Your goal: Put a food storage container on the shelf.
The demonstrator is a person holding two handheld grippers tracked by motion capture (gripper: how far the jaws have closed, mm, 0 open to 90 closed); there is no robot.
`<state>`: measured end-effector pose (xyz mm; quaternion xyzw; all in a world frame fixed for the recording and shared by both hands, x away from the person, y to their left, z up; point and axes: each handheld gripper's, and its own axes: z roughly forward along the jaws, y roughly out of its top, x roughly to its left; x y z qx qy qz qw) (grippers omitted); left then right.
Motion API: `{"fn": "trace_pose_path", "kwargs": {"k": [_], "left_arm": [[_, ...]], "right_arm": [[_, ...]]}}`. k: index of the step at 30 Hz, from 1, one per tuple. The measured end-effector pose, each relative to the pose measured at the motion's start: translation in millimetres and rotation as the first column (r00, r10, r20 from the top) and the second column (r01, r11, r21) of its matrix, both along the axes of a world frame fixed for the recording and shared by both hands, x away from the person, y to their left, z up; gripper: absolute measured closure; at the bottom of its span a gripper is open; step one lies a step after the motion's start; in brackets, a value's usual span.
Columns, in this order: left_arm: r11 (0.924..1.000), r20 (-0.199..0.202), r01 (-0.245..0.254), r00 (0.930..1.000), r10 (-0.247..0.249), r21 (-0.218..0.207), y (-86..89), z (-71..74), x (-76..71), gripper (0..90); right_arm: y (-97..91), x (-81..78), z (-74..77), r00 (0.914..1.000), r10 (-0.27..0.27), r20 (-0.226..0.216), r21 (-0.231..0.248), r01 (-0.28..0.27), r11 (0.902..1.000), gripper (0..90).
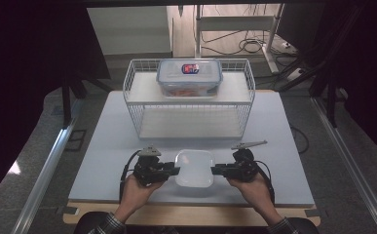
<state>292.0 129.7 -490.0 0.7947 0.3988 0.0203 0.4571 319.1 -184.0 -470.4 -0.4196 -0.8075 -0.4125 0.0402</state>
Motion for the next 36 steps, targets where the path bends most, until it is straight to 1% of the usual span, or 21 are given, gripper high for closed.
{"fn": "trace_pose_path", "kwargs": {"k": [3, 5, 7, 8, 10, 12, 14, 17, 21, 24, 27, 28, 30, 36], "left_arm": [[0.9998, 0.002, -0.013, 0.9999, 0.013, -0.018, 1.5, -0.3, -1.1, 70.8], [0.9993, 0.007, -0.021, 0.9997, 0.021, -0.03, 2.5, 0.2, -2.0, 74.9], [0.9993, 0.014, -0.031, 0.9994, 0.031, -0.022, 1.6, -0.1, -2.2, 78.7], [0.9991, 0.009, -0.034, 0.9994, 0.034, -0.024, 1.9, -0.5, -1.6, 78.7], [0.999, 0.013, -0.039, 0.9992, 0.039, -0.022, 1.8, -1.3, -1.3, 78.9], [0.999, 0.021, -0.043, 0.9988, 0.043, -0.009, 0.4, -1.0, -1.4, 79.0], [0.9989, 0.023, -0.046, 0.9987, 0.046, -0.009, -0.4, -1.0, -1.1, 79.1], [0.9988, 0.029, -0.046, 0.9985, 0.046, -0.017, -0.1, 1.5, 0.0, 79.0], [0.9987, 0.05, -0.049, 0.9975, 0.05, -0.016, 1.1, 8.2, 0.3, 79.0], [0.9986, 0.067, -0.051, 0.9964, 0.052, -0.016, 3.0, 13.2, 0.0, 79.0], [0.9982, 0.077, -0.057, 0.9954, 0.058, -0.017, 4.5, 16.9, -0.2, 79.0], [0.9982, 0.08, -0.058, 0.995, 0.059, -0.017, 5.2, 18.4, -0.1, 79.0], [0.998, 0.087, -0.061, 0.9943, 0.063, -0.018, 6.5, 21.1, 0.2, 79.0], [0.997, 0.106, -0.073, 0.9915, 0.075, -0.026, 9.8, 30.6, 1.3, 78.9]], "right_arm": [[0.5, -1.4, 0.8, 0.9998, -0.008, 0.018, -0.005, 0.008, 1.0, 75.2], [1.0, -2.5, 1.8, 0.9993, -0.019, 0.034, -0.014, 0.019, 0.9997, 77.8], [2.3, -3.8, 2.7, 0.9971, -0.026, 0.071, -0.044, 0.029, 0.9986, 77.9], [3.3, -4.3, 2.7, 0.9962, -0.029, 0.083, -0.047, 0.033, 0.9984, 78.0], [4.3, -4.5, 2.6, 0.9946, -0.029, 0.099, -0.05, 0.034, 0.9982, 78.0], [5.0, -4.5, 2.1, 0.9926, -0.032, 0.117, -0.05, 0.038, 0.998, 78.0], [4.8, -4.6, 2.6, 0.9907, -0.034, 0.132, -0.052, 0.041, 0.9978, 78.0], [4.1, -5.1, 5.3, 0.9873, -0.039, 0.154, -0.041, 0.046, 0.9981, 78.0], [4.8, -6.9, 13.0, 0.9809, -0.037, 0.191, -0.036, 0.045, 0.9983, 78.0], [5.9, -7.0, 17.3, 0.9773, -0.035, 0.209, -0.032, 0.043, 0.9986, 78.0], [7.2, -6.3, 20.5, 0.9758, -0.032, 0.216, -0.023, 0.038, 0.999, 78.1], [7.3, -5.6, 21.4, 0.9738, -0.028, 0.226, -0.023, 0.035, 0.9991, 78.1], [8.4, -5.2, 23.5, 0.9737, -0.029, 0.226, -0.017, 0.033, 0.9993, 78.2], [10.5, -3.3, 31.6, 0.9696, -0.029, 0.243, 0.006, 0.028, 0.9996, 78.4]]}}
